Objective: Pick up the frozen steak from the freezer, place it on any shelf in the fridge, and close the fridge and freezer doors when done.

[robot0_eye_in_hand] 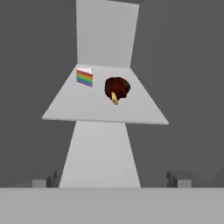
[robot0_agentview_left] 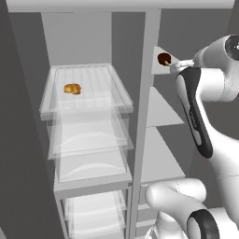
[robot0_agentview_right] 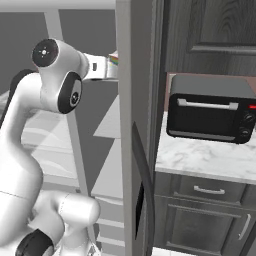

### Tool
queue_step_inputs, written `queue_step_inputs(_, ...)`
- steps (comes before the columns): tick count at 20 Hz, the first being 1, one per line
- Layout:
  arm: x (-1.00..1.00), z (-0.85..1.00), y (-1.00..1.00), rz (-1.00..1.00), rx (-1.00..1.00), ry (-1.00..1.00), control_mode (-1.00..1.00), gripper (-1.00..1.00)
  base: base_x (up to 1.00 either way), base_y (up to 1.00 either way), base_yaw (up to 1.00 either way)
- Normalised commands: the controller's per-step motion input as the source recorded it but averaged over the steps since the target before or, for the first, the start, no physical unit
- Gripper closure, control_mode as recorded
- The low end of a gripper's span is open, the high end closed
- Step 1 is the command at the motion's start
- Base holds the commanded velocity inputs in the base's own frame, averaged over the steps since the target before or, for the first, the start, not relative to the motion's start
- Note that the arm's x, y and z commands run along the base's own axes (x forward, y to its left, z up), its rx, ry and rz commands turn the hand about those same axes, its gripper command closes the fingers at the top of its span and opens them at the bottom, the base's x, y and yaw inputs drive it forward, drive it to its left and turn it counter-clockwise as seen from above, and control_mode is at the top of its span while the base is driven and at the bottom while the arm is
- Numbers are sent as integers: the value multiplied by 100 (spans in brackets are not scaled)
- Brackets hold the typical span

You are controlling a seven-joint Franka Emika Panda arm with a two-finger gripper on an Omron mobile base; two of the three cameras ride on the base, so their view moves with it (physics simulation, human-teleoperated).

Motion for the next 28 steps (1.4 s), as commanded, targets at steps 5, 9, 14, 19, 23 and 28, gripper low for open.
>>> queue_step_inputs(5, 6, 20, -11, 0, 9, 10, -100, -100, 0, 0, 0)
queue_step_inputs(9, 15, -27, 0, 0, -1, 4, -100, -100, 0, 0, 0)
queue_step_inputs(14, 56, -36, 0, 0, -2, 0, -100, -100, 0, 0, 0)
queue_step_inputs(19, 72, -9, 0, 0, 0, 2, -100, -100, 0, 0, 0)
queue_step_inputs(23, 70, -2, -5, 0, 1, 9, -100, -100, 0, 0, 0)
queue_step_inputs(28, 62, -13, -26, 0, 7, 14, -100, -100, 0, 0, 0)
